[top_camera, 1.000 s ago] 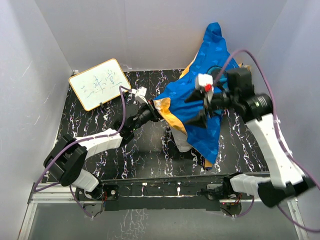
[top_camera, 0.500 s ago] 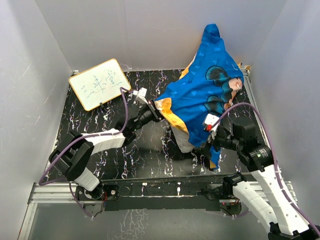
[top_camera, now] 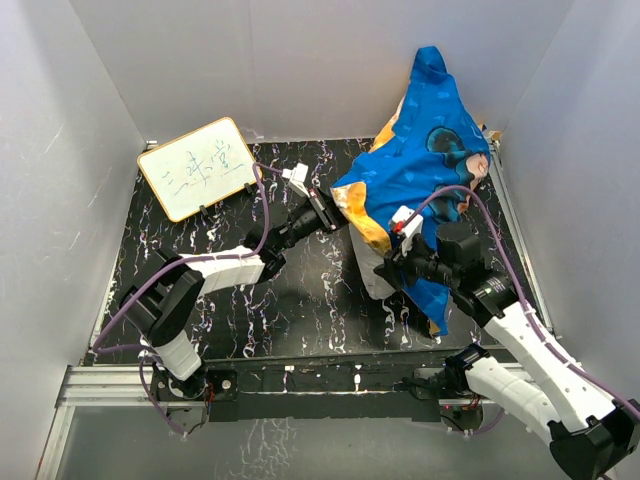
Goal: Put the pillow into the pillowcase
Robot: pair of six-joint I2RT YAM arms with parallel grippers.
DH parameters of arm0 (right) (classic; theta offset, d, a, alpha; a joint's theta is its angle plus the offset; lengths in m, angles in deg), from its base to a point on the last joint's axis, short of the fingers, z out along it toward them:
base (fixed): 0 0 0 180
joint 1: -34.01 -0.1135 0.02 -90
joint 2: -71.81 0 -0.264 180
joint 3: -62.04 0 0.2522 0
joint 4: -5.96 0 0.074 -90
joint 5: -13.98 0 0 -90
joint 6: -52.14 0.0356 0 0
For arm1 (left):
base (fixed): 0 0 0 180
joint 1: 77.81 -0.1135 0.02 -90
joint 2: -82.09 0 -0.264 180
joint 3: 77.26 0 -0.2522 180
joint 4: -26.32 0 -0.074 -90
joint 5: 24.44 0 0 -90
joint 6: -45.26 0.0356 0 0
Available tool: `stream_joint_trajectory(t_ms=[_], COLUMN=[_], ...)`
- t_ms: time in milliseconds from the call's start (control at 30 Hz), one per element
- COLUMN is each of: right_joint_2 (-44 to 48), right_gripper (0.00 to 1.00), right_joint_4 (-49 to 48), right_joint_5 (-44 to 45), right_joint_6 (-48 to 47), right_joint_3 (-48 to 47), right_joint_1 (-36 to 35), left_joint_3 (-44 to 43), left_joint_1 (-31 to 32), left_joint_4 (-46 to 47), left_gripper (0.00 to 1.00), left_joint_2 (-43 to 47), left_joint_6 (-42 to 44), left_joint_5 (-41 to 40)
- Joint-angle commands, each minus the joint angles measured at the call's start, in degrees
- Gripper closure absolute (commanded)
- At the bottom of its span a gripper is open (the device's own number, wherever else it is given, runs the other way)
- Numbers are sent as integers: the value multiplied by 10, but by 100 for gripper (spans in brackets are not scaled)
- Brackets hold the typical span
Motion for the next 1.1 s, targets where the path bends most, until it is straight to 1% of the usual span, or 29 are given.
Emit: stream_joint_trajectory(t_ms=[0, 33, 67, 133, 200, 233, 300, 367, 400, 433, 533, 600, 700, 800, 833, 867, 967, 1000, 1067], right_joint_2=[-8, -10, -13, -25, -40, -45, -57, -95, -137, -168, -241, -269, -279, -268, -266, -263, -248, -245, -246], right_gripper=[73, 83, 90, 92, 92, 92, 92, 92, 92, 92, 92, 92, 92, 92, 89, 78, 39, 28, 9], right_joint_4=[-60, -63, -67, -68, -59, -58, -77, -109, -127, -136, -152, -174, -191, -205, -192, -178, -151, -144, -142], right_joint_5=[71, 79, 91, 95, 58, 13, -118, -248, -289, -310, -311, -309, -298, -289, -287, -285, -272, -262, -216], right_joint_6=[50, 49, 46, 29, 14, 11, 21, 71, 108, 117, 109, 119, 111, 97, 85, 66, 8, -5, 1], right_joint_3=[-41, -51, -63, -100, -144, -164, -210, -273, -309, -355, -459, -486, -470, -437, -438, -441, -462, -475, -503], right_joint_1=[-5, -5, -5, -5, -4, -5, -4, -7, -17, -35, -84, -98, -114, -116, -115, -114, -102, -92, -55], left_joint_3=[-46, -48, -48, -50, -54, -55, -64, -79, -90, -102, -142, -170, -183, -167, -155, -142, -113, -108, -107], left_joint_1=[10, 10, 10, 10, 9, 8, 4, -1, -4, -6, -15, -18, -20, -30, -37, -44, -80, -93, -118], left_joint_4=[89, 88, 86, 74, 71, 71, 50, 35, 31, 28, 22, 17, -1, -24, -27, -26, -15, -16, -21], left_gripper=[100, 100, 100, 100, 100, 100, 100, 100, 100, 100, 100, 100, 100, 100, 100, 100, 100, 100, 100], left_joint_2=[6, 6, 7, 9, 9, 8, 2, -7, -14, -21, -43, -53, -51, -29, -19, -8, 25, 32, 44], left_joint_6=[-5, -2, 3, 17, 28, 32, 44, 54, 57, 59, 60, 62, 72, 89, 90, 89, 75, 72, 68], left_joint_5=[26, 29, 31, 38, 46, 50, 65, 78, 85, 93, 115, 130, 152, 167, 167, 167, 179, 187, 204])
